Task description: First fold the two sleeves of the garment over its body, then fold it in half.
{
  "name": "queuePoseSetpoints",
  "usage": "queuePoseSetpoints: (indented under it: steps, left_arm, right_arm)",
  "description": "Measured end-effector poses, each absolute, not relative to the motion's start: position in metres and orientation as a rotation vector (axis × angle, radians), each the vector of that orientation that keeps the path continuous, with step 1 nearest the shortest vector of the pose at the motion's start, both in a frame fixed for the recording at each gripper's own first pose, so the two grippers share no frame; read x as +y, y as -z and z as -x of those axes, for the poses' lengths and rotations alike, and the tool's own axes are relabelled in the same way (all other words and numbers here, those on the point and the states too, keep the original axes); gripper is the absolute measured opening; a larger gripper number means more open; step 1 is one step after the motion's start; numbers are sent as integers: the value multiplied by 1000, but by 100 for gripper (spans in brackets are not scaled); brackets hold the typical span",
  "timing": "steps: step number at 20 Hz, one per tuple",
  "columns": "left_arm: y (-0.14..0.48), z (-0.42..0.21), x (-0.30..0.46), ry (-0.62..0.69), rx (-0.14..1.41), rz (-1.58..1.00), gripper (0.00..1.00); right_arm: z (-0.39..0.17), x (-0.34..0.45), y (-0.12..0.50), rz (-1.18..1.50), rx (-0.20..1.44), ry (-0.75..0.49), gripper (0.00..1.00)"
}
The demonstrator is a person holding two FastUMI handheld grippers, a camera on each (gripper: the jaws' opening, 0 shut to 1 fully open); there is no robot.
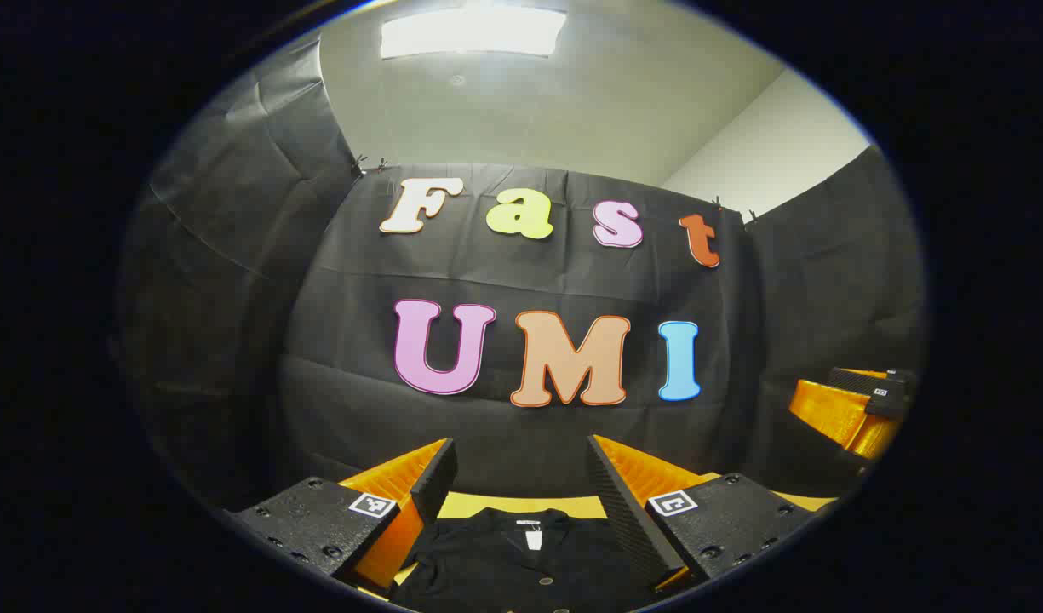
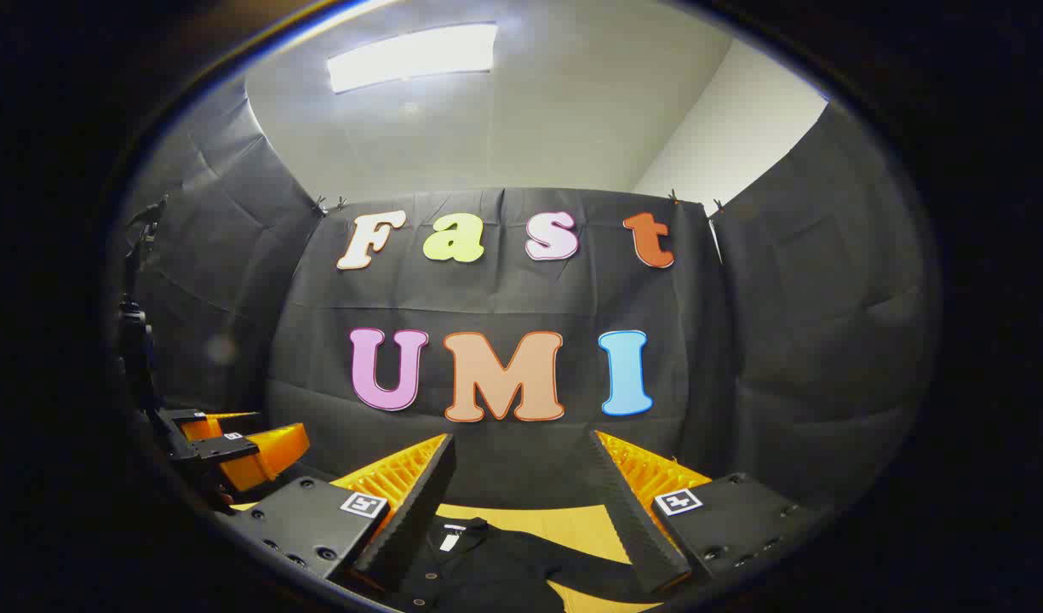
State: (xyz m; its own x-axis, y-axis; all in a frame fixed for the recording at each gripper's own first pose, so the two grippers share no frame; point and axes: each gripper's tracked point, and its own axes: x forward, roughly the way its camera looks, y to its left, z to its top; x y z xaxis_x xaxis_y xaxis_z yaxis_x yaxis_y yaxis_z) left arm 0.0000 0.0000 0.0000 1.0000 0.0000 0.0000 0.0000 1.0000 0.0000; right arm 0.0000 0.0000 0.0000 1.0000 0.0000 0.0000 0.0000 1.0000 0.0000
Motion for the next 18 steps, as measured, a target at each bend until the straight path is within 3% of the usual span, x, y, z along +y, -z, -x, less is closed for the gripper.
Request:
queuePoseSetpoints:
  steps: [7,18]
  left_arm:
    - [11,-7,-9,22,45,-25,92]
    - [-6,7,49,-127,-2,-40,92]
  right_arm:
    - [-22,17,5,-84,4,-57,98]
    - [-33,43,10,-69,41,-155,97]
